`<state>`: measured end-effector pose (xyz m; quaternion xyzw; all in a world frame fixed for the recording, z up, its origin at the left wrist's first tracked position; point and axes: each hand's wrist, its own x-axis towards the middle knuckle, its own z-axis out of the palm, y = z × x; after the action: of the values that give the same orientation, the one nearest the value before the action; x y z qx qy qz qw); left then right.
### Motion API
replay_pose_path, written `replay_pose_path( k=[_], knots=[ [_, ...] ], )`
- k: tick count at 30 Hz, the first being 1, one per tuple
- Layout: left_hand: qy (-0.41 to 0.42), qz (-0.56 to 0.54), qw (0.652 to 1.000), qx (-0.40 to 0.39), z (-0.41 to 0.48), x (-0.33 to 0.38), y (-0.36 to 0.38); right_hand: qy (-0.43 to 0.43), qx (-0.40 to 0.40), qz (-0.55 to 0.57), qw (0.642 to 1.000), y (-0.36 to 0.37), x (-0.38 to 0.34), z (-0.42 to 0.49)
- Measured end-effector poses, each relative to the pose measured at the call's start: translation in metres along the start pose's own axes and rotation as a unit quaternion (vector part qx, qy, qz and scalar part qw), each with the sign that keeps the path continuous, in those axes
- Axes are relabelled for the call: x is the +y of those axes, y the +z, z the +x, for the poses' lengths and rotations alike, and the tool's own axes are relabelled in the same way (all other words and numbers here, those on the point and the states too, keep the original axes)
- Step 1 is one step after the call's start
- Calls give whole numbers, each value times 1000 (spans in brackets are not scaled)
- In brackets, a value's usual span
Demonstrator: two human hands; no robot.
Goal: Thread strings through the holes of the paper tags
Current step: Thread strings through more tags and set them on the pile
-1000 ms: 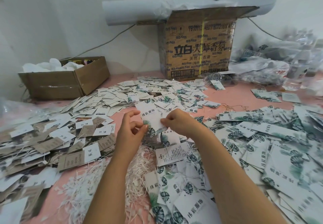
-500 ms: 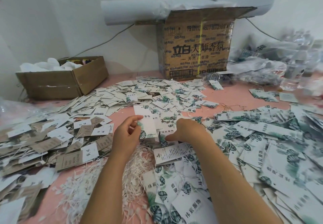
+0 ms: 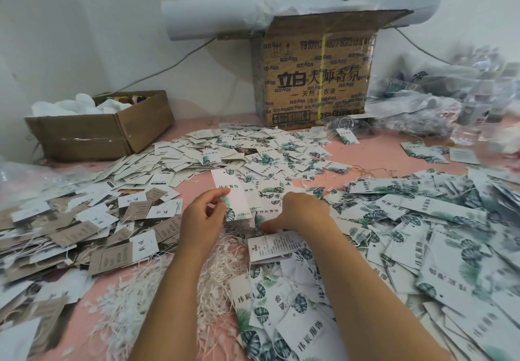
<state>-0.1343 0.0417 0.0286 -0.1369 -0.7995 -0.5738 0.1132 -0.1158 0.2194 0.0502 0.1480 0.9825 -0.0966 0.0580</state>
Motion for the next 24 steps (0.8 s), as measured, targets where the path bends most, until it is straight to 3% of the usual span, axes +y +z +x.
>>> replay_pose_path(
  k=[15, 18, 24],
  knots=[
    [-2, -4, 1000, -15, 0, 0, 0, -4, -57, 226, 972, -24, 7, -3],
    [-3, -12, 1000, -16, 0, 0, 0, -5, -63, 232, 971, -23, 6, -3],
    [0, -13, 1000, -16, 0, -1, 0, 15, 3, 208, 978, -19, 11, 3]
  ],
)
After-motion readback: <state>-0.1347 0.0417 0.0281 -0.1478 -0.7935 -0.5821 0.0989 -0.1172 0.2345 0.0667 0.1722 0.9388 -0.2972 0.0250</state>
